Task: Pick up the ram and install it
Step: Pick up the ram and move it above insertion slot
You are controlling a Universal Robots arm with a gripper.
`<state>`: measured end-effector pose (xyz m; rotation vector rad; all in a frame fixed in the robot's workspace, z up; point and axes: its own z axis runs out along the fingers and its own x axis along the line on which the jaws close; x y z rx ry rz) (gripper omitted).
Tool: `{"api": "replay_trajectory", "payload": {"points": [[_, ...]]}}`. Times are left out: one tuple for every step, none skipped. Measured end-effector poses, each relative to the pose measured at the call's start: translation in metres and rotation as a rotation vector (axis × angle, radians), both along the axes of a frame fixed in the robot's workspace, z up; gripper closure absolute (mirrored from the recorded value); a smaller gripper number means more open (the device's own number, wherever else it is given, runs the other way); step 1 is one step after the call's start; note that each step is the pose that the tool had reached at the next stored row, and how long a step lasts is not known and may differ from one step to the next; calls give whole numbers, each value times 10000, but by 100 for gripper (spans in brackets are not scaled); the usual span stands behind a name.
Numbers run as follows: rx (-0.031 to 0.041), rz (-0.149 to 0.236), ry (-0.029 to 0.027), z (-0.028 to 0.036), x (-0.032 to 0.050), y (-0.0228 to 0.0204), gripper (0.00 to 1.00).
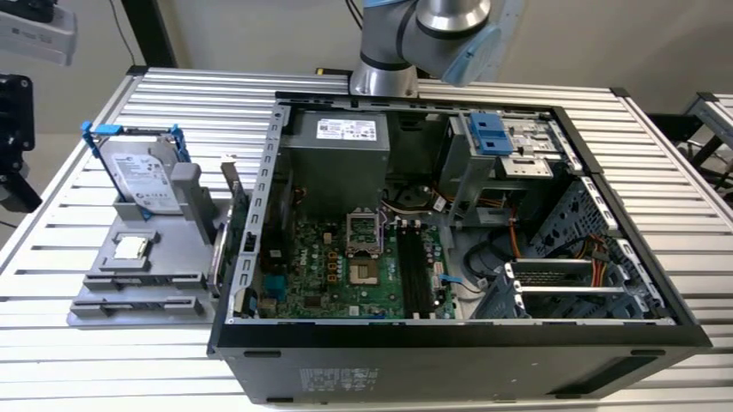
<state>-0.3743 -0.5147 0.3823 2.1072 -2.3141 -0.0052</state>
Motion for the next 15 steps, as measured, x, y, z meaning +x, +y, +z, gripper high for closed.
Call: {"api": "replay_trajectory", "payload": {"points": [[0, 164, -1, -3, 0, 1, 100], [1, 320, -1, -6, 0, 2, 100], [2, 446, -2, -9, 0, 3, 100], [2, 549, -2, -11, 0, 3, 100], [1, 644, -1, -13, 0, 4, 100], [0, 738, 0, -15, 0, 5, 100], [0, 831, 1, -17, 0, 5, 100], [0, 911, 1, -19, 0, 6, 100], [2, 966, 1, -22, 0, 6, 100], [8, 1013, 0, -26, 0, 6, 100], [13, 1063, 0, -30, 0, 6, 100], [15, 1107, -1, -33, 0, 6, 100], [17, 1162, -1, -37, 0, 7, 100], [17, 1221, 0, -39, 0, 7, 100], [18, 1278, 0, -42, 1, 7, 100]]}}
